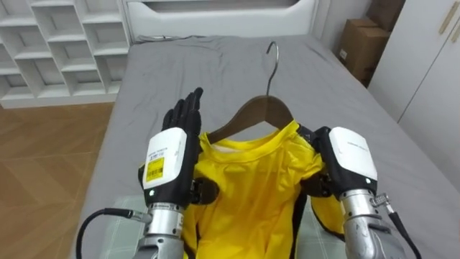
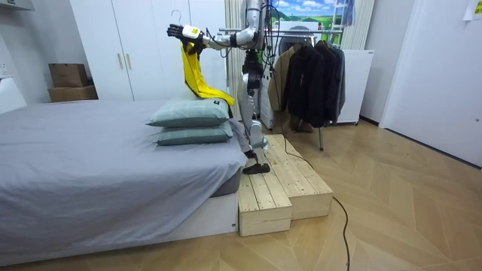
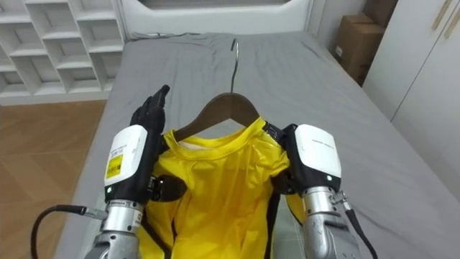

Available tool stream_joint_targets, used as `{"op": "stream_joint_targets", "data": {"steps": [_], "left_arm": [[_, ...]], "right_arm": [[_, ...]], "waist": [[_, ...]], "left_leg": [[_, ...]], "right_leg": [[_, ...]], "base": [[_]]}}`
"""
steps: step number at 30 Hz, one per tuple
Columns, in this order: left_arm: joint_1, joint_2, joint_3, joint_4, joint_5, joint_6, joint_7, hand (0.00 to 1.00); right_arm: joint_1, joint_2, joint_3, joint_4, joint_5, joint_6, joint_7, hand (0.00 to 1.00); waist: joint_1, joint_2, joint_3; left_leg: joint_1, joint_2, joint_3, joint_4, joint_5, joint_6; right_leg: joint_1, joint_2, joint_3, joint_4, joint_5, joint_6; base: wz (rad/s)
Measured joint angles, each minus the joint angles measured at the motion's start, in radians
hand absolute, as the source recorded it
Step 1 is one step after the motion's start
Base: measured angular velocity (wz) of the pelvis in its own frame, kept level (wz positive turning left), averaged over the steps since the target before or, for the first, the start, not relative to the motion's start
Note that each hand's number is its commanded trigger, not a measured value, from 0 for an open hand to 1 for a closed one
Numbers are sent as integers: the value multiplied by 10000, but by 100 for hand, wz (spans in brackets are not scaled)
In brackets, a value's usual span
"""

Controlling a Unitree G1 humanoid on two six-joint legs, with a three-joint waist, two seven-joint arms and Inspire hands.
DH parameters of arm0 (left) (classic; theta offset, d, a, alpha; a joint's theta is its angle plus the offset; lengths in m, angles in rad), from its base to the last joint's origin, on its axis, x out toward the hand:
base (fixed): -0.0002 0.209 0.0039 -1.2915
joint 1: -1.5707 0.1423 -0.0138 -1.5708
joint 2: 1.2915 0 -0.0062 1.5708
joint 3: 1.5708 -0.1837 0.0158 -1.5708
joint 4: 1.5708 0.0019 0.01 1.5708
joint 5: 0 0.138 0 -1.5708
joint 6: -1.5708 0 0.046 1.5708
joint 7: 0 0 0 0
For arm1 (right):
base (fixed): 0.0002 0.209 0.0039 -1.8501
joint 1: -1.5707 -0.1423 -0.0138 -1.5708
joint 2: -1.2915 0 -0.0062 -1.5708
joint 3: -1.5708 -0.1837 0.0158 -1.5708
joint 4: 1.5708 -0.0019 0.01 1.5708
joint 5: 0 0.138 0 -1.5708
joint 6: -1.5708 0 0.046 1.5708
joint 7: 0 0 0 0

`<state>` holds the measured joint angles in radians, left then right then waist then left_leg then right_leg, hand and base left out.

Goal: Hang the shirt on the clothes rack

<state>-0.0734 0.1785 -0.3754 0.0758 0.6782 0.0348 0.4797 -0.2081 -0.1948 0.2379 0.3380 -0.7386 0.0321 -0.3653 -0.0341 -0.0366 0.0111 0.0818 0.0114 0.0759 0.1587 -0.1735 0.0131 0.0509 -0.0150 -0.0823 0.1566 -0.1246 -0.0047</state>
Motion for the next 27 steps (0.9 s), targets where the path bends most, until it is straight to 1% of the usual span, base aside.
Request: {"op": "stream_joint_targets", "data": {"steps": [6,9,11,16,18,24,27], "left_arm": [[-3,63,226,-1,-7,2,-299,0],[-3,92,228,-3,-7,3,-342,0],[-10,103,245,-23,-50,6,-422,0],[-9,102,258,-27,-200,-15,-601,0],[-6,119,260,-27,-199,-13,-611,0],[0,167,343,-26,-192,-13,-608,0],[0,179,448,-27,-193,-6,-583,0]], "right_arm": [[-1,-32,-307,0,189,0,1,100],[-2,-56,-348,0,261,1,0,100],[-15,-95,-349,-2,272,1,0,100],[-79,-324,-359,-2,269,-2,-16,100],[-87,-392,-675,-1,266,-85,-48,100],[-92,-603,-1483,-1,267,-95,-485,100],[-91,-810,-1528,-1,264,-93,-715,100]], "waist": [[-47,-16,-10],[-69,-31,-20],[-120,-69,-54],[-139,-126,-82],[-142,-146,-78],[-162,-167,-69],[-167,-166,-69]], "left_leg": [[-28,3,33,3,0,0],[-56,5,35,7,0,0],[-167,11,37,34,0,0],[-144,22,44,38,0,0],[-123,26,43,41,0,0],[-122,20,57,45,0,0],[-113,27,62,58,0,0]], "right_leg": [[-22,-5,0,-40,-1,1],[-38,-5,-3,-44,-2,3],[-156,-3,-6,-13,-2,2],[-180,-3,-4,76,-2,2],[-173,-5,-16,118,-2,2],[-174,-4,-13,135,-2,1],[-167,9,-8,142,-1,-1]], "base": [[0],[0],[0],[0],[0],[0],[0]]}}
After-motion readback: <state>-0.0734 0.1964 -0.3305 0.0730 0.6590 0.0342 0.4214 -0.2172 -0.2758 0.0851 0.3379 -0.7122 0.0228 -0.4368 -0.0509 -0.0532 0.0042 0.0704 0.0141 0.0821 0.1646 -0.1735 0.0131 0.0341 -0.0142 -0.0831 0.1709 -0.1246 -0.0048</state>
